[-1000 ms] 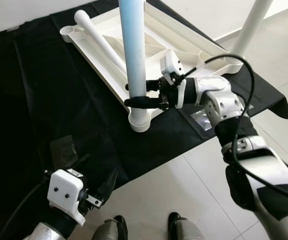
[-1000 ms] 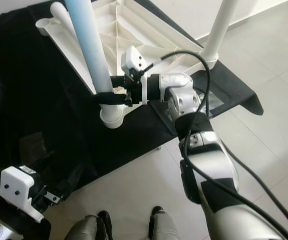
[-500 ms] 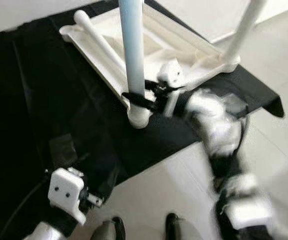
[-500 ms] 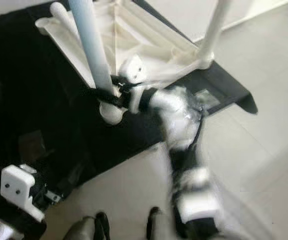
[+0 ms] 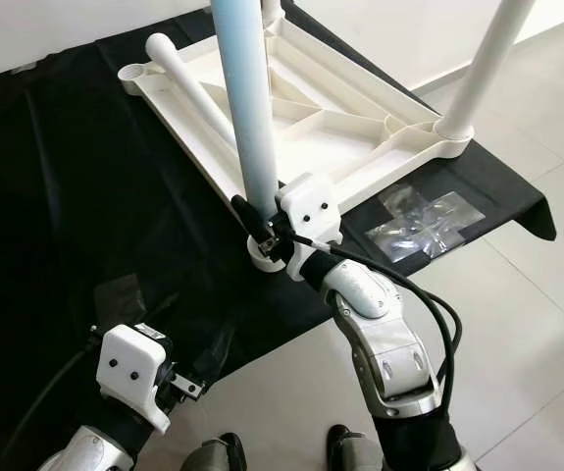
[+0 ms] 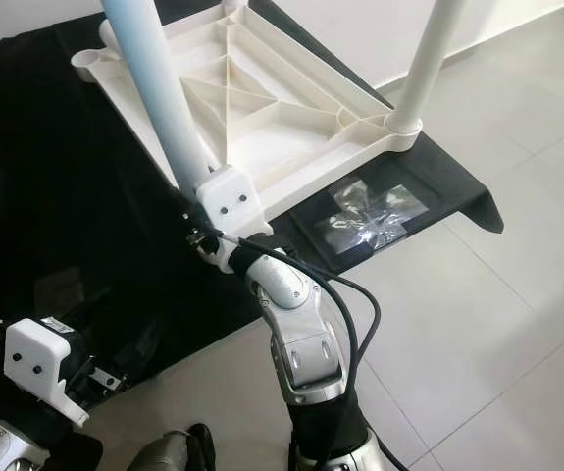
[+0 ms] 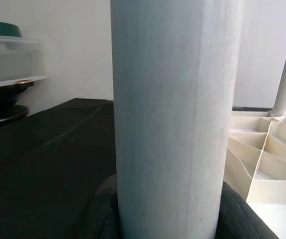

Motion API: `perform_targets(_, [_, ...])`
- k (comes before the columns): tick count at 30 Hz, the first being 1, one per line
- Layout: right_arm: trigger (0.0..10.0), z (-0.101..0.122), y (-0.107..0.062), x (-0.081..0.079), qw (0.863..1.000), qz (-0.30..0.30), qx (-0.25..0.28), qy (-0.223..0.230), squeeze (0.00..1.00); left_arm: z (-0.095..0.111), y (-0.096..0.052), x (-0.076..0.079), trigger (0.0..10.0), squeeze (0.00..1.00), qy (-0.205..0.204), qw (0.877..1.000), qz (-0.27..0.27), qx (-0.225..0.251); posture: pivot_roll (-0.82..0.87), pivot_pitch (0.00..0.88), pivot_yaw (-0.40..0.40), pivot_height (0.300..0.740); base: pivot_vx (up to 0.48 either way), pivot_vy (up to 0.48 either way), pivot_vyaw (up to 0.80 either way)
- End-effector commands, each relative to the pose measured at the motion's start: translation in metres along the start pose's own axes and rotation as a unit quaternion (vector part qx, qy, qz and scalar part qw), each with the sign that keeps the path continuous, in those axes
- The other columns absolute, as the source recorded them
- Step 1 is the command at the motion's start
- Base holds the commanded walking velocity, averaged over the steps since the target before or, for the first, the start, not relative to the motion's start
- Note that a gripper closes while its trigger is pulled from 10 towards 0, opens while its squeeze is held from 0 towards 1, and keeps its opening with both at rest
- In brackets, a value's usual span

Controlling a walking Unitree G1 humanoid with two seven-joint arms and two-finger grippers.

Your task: Building children table

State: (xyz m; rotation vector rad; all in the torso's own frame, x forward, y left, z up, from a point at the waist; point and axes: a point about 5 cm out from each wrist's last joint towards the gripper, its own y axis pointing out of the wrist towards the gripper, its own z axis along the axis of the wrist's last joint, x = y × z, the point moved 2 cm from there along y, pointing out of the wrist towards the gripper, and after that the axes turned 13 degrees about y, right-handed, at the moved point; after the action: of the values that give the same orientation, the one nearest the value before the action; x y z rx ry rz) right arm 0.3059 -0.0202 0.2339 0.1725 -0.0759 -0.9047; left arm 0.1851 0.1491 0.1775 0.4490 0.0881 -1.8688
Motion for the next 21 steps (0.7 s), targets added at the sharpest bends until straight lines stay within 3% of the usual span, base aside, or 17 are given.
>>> perform_targets(1, [10.0,-0.021,0.008,-0.012,0.996,0.009,-0.063,0.055,0.03,-0.007,-0.003,0.000,10.0,0.00,0.000,1.000,0.002,-0.017,0.01,0.289,0.020,0.740,0.000,0.000,0.00])
perform_targets(5, [10.0,-0.017,0.009,-0.012,0.997,0.014,-0.059,0.057,0.03,-0.007,-0.003,0.000,10.0,0.00,0.000,1.000,0.002,-0.016,0.01,0.289,0.020,0.740,0.000,0.000,0.00])
perform_targets(6, [10.0,-0.007,0.014,-0.010,0.996,0.052,-0.046,0.060,1.00,-0.007,-0.002,0.001,10.0,0.00,0.000,1.000,0.002,-0.016,0.01,0.288,0.019,0.740,0.000,0.000,0.00])
perform_targets(8, [10.0,-0.007,0.014,-0.010,0.996,0.052,-0.046,0.060,1.00,-0.007,-0.002,0.001,10.0,0.00,0.000,1.000,0.002,-0.016,0.01,0.288,0.019,0.740,0.000,0.000,0.00])
perform_targets(10, [10.0,0.014,0.019,-0.005,0.985,0.166,-0.026,0.032,1.00,-0.007,-0.002,0.002,10.0,0.00,-0.001,1.000,0.003,-0.016,0.01,0.285,0.013,0.740,0.000,0.000,0.00])
perform_targets(12, [10.0,0.014,0.019,-0.005,0.985,0.166,-0.026,0.032,1.00,-0.007,-0.002,0.002,10.0,0.00,-0.001,1.000,0.003,-0.016,0.01,0.285,0.013,0.740,0.000,0.000,0.00])
perform_targets(14, [10.0,0.020,0.016,0.000,0.959,0.280,-0.047,-0.008,1.00,-0.007,-0.003,0.002,10.0,0.00,-0.002,1.000,0.005,-0.016,0.01,0.285,0.008,0.740,0.000,0.000,0.00])
perform_targets(16, [10.0,0.020,0.016,0.000,0.959,0.280,-0.047,-0.008,1.00,-0.007,-0.003,0.002,10.0,0.00,-0.002,1.000,0.005,-0.016,0.01,0.285,0.008,0.740,0.000,0.000,0.00])
perform_targets(18, [10.0,0.019,0.014,0.012,0.932,0.350,-0.079,-0.059,1.00,-0.006,-0.004,0.003,10.0,0.00,-0.003,1.000,0.005,-0.016,0.02,0.286,0.006,0.740,0.000,0.000,0.00])
perform_targets(21, [10.0,0.020,0.014,0.018,0.922,0.369,-0.089,-0.074,1.00,-0.006,-0.004,0.004,10.0,0.00,-0.003,1.000,0.006,-0.016,0.02,0.285,0.007,0.740,0.000,0.000,0.00])
